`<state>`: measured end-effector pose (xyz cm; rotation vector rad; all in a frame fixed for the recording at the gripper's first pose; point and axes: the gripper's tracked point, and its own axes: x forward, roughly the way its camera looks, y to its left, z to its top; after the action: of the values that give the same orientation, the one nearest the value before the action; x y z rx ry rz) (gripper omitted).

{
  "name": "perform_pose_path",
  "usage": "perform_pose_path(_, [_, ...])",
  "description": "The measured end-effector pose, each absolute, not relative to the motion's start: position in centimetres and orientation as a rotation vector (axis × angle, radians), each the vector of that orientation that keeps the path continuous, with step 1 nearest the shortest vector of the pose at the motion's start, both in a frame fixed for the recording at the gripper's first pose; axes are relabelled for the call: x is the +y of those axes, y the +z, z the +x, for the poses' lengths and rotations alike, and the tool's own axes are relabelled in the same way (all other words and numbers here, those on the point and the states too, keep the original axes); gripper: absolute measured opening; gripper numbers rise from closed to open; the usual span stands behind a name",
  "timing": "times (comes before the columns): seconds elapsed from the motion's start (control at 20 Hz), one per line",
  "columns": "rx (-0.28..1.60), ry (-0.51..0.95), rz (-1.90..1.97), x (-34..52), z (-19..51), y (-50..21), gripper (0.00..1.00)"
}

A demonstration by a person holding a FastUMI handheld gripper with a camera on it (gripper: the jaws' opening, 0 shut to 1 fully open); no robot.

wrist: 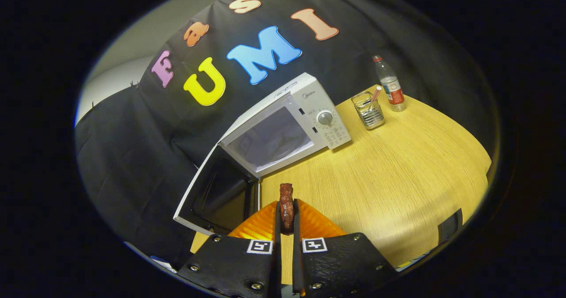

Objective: Open the microwave, put the food inside, and close the microwave door.

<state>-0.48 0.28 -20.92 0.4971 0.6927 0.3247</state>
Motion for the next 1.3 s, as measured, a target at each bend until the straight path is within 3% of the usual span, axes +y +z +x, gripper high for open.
perform_pose_path(0.8, [0.630,0.441,0.494,9.8,12.4,-22.3,0.10])
perform_pose_path(1.3, [0.591,0.415,0.464,13.6,20.6,-27.2,0.10])
